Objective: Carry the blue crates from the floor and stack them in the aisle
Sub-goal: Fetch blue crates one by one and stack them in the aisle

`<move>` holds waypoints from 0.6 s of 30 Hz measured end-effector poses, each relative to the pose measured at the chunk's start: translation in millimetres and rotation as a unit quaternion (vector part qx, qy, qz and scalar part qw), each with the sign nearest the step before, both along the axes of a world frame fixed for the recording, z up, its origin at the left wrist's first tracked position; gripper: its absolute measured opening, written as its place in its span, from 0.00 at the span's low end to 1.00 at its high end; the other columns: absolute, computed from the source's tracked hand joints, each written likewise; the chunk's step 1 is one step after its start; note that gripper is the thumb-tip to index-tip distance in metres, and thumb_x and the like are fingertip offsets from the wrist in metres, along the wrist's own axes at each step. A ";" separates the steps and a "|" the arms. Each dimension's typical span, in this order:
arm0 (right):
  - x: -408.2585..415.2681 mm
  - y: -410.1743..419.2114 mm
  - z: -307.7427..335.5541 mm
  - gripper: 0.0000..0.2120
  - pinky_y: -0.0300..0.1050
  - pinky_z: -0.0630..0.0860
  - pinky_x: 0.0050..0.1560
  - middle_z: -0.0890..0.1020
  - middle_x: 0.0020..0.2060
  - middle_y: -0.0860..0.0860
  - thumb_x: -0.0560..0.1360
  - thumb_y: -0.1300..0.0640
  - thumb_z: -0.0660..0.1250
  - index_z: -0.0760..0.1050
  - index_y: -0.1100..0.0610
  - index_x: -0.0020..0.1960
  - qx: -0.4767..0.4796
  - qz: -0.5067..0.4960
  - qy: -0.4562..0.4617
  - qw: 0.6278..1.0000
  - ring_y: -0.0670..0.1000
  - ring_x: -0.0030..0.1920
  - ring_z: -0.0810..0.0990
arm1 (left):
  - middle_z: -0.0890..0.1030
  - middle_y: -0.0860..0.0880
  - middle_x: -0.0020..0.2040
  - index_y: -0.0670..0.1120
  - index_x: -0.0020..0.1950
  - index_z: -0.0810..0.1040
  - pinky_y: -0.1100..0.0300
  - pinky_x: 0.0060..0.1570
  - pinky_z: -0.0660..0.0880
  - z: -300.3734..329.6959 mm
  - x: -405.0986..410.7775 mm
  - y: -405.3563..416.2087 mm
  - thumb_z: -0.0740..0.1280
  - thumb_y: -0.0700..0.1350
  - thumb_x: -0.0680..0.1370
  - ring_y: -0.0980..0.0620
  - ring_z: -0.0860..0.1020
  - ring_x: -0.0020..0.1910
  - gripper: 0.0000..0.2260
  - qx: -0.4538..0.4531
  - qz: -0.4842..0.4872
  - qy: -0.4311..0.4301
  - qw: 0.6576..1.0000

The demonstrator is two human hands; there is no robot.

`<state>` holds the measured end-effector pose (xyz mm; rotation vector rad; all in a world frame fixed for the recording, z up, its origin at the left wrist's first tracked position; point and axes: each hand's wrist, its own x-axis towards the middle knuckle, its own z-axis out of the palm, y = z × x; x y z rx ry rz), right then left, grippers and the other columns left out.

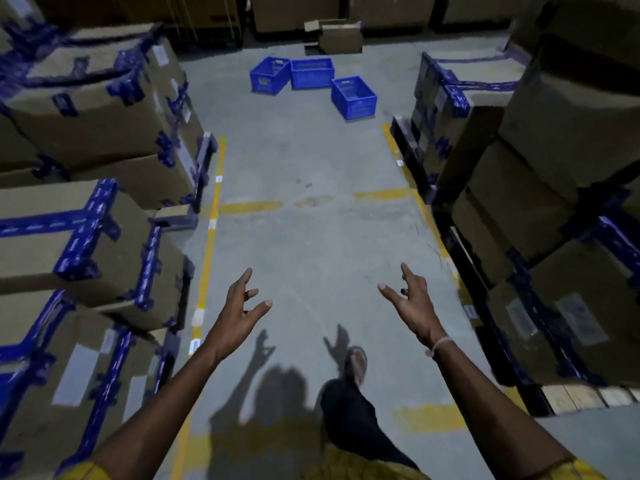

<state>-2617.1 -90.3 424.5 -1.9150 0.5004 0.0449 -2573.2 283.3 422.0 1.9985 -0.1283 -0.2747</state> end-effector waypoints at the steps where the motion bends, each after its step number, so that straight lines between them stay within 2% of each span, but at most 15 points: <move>1: 24.5 -9.0 -4.4 0.42 0.48 0.71 0.61 0.62 0.73 0.46 0.73 0.36 0.69 0.55 0.45 0.80 -0.002 0.000 -0.002 1.000 0.56 0.69 0.71 | 0.59 0.62 0.76 0.62 0.81 0.54 0.50 0.64 0.76 -4.3 24.9 -8.7 0.69 0.56 0.79 0.60 0.70 0.72 0.35 -0.001 0.003 -0.005 1.000; 6: 160.9 -60.6 -16.0 0.41 0.49 0.71 0.62 0.60 0.75 0.45 0.74 0.37 0.69 0.55 0.45 0.80 0.009 -0.017 -0.009 1.000 0.56 0.70 0.71 | 0.58 0.62 0.75 0.62 0.81 0.53 0.52 0.64 0.75 -15.5 156.3 -58.3 0.69 0.54 0.80 0.59 0.70 0.72 0.34 -0.003 0.012 -0.001 1.000; 14: 369.7 -122.0 17.1 0.41 0.49 0.72 0.62 0.61 0.74 0.45 0.74 0.38 0.70 0.56 0.46 0.80 -0.007 0.009 -0.009 1.000 0.56 0.69 0.71 | 0.59 0.64 0.75 0.64 0.81 0.53 0.54 0.63 0.74 13.9 348.1 -122.2 0.69 0.53 0.80 0.59 0.70 0.72 0.34 -0.028 0.037 -0.013 0.999; 18: 458.6 -142.8 24.4 0.40 0.49 0.71 0.63 0.61 0.74 0.45 0.75 0.39 0.70 0.55 0.46 0.80 -0.019 0.045 -0.007 0.999 0.54 0.68 0.71 | 0.59 0.65 0.75 0.66 0.80 0.54 0.49 0.65 0.74 7.9 420.0 -139.7 0.70 0.61 0.76 0.59 0.70 0.72 0.36 -0.046 0.062 -0.003 0.997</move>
